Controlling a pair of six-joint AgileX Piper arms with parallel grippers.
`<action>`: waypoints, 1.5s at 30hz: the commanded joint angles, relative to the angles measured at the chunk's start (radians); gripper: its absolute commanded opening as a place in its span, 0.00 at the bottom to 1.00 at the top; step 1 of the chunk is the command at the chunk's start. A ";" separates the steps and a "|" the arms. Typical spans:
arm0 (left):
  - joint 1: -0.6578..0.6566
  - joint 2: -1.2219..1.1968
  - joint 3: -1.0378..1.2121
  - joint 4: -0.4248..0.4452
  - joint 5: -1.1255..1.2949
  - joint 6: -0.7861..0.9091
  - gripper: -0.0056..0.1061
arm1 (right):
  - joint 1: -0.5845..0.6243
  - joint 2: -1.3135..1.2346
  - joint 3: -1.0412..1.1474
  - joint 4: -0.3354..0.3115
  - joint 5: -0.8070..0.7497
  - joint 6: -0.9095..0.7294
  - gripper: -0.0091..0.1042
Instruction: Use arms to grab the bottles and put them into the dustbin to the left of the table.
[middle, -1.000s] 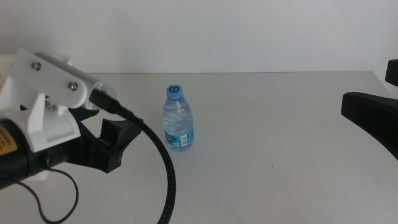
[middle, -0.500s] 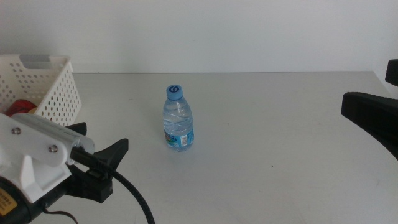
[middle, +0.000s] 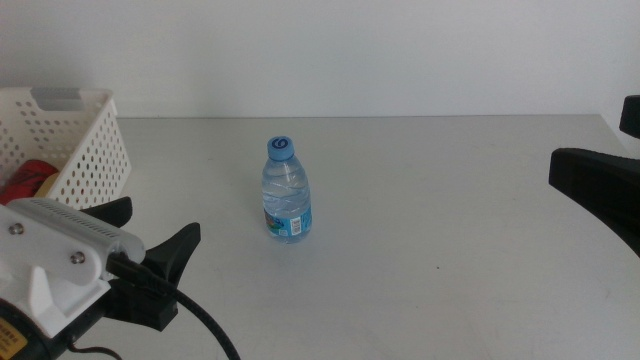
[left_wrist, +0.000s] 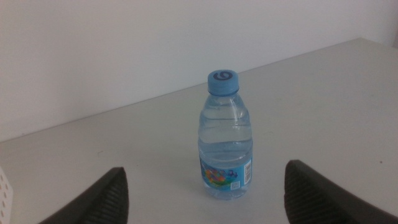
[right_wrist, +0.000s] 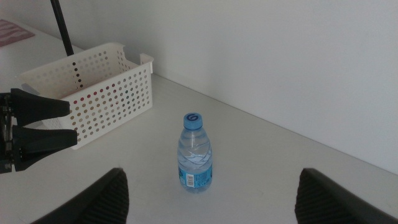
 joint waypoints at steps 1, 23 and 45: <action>-0.001 0.009 -0.028 0.034 -0.066 -0.026 0.79 | 0.003 0.002 -0.026 -0.002 -0.070 -0.012 0.81; 0.000 0.570 -0.243 0.212 -0.431 -0.224 0.87 | 0.003 0.002 -0.026 -0.002 -0.070 -0.012 0.81; 0.000 0.929 -0.496 0.220 -0.545 -0.250 0.87 | 0.003 0.002 -0.026 -0.002 -0.070 -0.012 0.81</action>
